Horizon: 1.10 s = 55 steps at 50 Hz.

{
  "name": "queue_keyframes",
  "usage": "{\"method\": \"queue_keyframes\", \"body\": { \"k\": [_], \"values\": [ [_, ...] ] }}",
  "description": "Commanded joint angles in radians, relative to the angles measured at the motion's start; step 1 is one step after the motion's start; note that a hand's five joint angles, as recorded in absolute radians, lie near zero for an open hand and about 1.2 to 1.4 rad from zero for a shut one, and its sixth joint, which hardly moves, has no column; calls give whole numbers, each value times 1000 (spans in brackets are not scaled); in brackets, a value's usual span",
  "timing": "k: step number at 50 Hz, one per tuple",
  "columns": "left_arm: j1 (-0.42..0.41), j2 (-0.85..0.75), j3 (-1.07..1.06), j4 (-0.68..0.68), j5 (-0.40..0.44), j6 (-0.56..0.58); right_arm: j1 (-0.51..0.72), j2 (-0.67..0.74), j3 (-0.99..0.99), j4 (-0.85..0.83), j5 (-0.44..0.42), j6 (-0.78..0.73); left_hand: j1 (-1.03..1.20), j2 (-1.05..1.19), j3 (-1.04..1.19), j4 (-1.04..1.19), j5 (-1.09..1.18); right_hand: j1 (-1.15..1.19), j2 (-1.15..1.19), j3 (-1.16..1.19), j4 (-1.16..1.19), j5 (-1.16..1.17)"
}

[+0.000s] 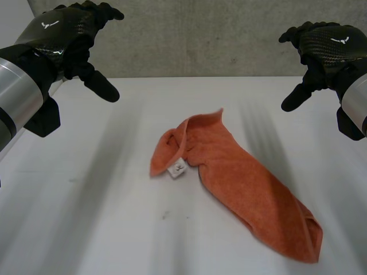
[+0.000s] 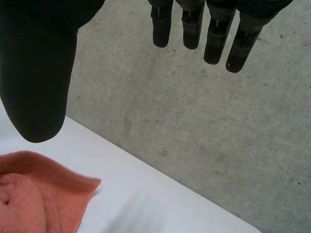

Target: Fold the laundry

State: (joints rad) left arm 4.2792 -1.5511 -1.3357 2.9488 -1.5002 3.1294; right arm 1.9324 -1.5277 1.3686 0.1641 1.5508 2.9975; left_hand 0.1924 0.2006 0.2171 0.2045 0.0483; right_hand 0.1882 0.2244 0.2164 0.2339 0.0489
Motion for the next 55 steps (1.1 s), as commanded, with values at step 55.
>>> {"method": "queue_keyframes", "body": {
  "k": [55],
  "values": [
    [-171,-666,107,466,-47,356,-67,422,250,-213,-104,-55,1204,1196,1179,1192,1173,1208,1172,1180,1162,1173]
  ]
}}
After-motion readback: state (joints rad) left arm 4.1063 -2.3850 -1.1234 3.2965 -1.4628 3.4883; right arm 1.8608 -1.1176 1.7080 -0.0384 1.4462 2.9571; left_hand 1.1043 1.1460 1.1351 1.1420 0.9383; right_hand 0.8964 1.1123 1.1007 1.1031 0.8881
